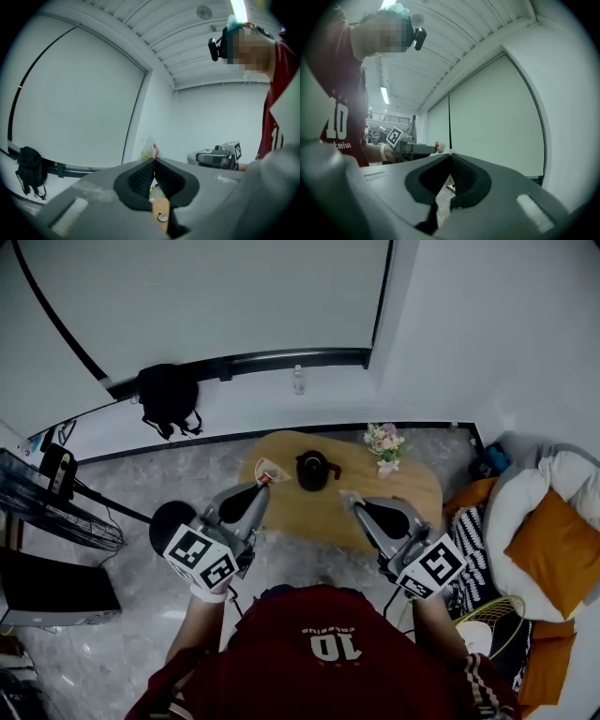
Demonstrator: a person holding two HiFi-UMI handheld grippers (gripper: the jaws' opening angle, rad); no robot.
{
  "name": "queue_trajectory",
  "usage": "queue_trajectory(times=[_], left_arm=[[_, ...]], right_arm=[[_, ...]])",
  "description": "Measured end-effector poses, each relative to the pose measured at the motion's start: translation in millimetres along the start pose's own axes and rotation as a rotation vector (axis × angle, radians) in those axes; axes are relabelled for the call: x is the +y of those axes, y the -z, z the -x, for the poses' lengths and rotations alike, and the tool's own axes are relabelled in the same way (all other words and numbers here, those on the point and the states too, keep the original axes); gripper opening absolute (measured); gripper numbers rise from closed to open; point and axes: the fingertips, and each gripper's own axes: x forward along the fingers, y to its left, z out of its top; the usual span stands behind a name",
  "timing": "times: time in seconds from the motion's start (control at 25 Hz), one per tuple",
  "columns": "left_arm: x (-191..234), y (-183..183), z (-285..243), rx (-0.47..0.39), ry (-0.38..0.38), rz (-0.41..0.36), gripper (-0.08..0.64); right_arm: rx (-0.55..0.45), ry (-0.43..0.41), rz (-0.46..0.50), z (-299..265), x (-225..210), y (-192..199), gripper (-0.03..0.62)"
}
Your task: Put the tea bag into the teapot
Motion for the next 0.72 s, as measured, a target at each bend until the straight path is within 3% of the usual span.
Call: queue_trajectory(times=[0.44, 0.72], left_arm=[[7, -4, -27, 0.02, -0.015, -0.031, 0.005], [22, -3, -39, 0.038, 0.001, -0.043, 0.005]], right_arm=[[-0.001, 0.008, -0.023, -6, -38, 10, 0.005], [0.006, 0.062, -0.066, -21, -64, 31, 0.005]])
